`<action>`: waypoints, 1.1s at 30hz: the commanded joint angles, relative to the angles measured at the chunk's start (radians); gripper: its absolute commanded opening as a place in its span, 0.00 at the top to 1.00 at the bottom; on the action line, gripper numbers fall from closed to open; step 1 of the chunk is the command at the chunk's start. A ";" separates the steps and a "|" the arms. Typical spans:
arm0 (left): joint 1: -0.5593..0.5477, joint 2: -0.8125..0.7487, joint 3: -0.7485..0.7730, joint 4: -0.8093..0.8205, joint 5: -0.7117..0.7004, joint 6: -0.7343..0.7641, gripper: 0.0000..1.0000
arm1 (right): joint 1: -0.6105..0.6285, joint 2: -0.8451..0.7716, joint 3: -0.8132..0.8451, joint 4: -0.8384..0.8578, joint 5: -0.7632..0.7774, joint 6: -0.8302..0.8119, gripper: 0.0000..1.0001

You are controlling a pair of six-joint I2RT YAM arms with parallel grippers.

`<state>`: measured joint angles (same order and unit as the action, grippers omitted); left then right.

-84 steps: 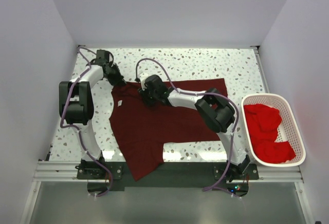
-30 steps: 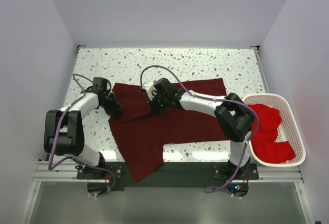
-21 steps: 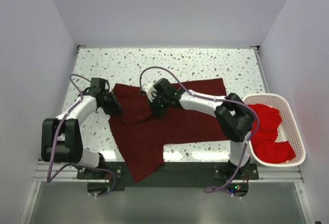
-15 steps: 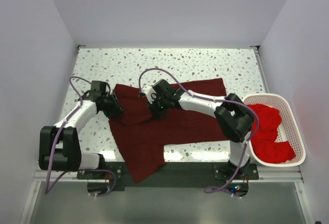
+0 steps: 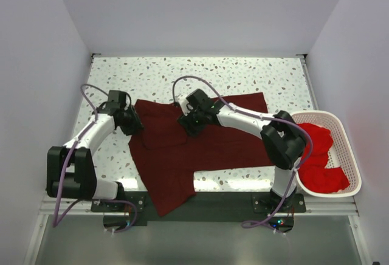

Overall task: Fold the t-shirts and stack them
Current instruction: Fold the tshirt

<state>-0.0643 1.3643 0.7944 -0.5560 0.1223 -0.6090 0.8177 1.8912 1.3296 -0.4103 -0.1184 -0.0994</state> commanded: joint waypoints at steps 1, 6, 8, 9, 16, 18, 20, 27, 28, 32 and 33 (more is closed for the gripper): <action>0.037 0.089 0.167 0.065 -0.050 0.011 0.62 | -0.149 -0.090 0.049 -0.001 0.149 0.125 0.38; 0.047 0.278 0.369 0.105 -0.065 0.002 0.71 | -0.389 -0.107 0.037 0.042 0.247 0.268 0.39; 0.054 0.369 0.435 0.110 -0.069 -0.006 0.76 | -0.451 -0.098 0.042 0.045 0.255 0.316 0.39; 0.057 0.395 0.454 0.110 -0.069 -0.008 0.78 | -0.506 -0.090 0.045 0.050 0.261 0.329 0.40; 0.064 0.562 0.551 0.103 -0.119 -0.029 0.81 | -0.696 0.006 0.028 0.113 0.212 0.444 0.41; 0.064 0.585 0.548 0.107 -0.119 -0.040 0.81 | -0.733 0.034 0.029 0.122 0.191 0.458 0.41; 0.089 0.598 0.539 0.113 -0.119 -0.044 0.82 | -0.750 0.069 0.029 0.126 0.171 0.480 0.41; 0.138 0.630 0.529 0.107 -0.173 -0.060 0.84 | -0.845 0.131 0.017 0.111 0.203 0.585 0.41; 0.141 0.630 0.528 0.108 -0.174 -0.060 0.85 | -0.856 0.132 0.013 0.111 0.197 0.598 0.41; 0.172 0.631 0.517 0.114 -0.178 -0.058 0.85 | -0.899 0.129 -0.003 0.111 0.189 0.629 0.41; 0.179 0.637 0.522 0.116 -0.167 -0.058 0.85 | -0.907 0.126 -0.006 0.117 0.186 0.629 0.41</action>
<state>0.0727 1.9636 1.3075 -0.4534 0.0185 -0.6701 -0.0521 1.9987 1.3460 -0.2981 0.0536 0.4793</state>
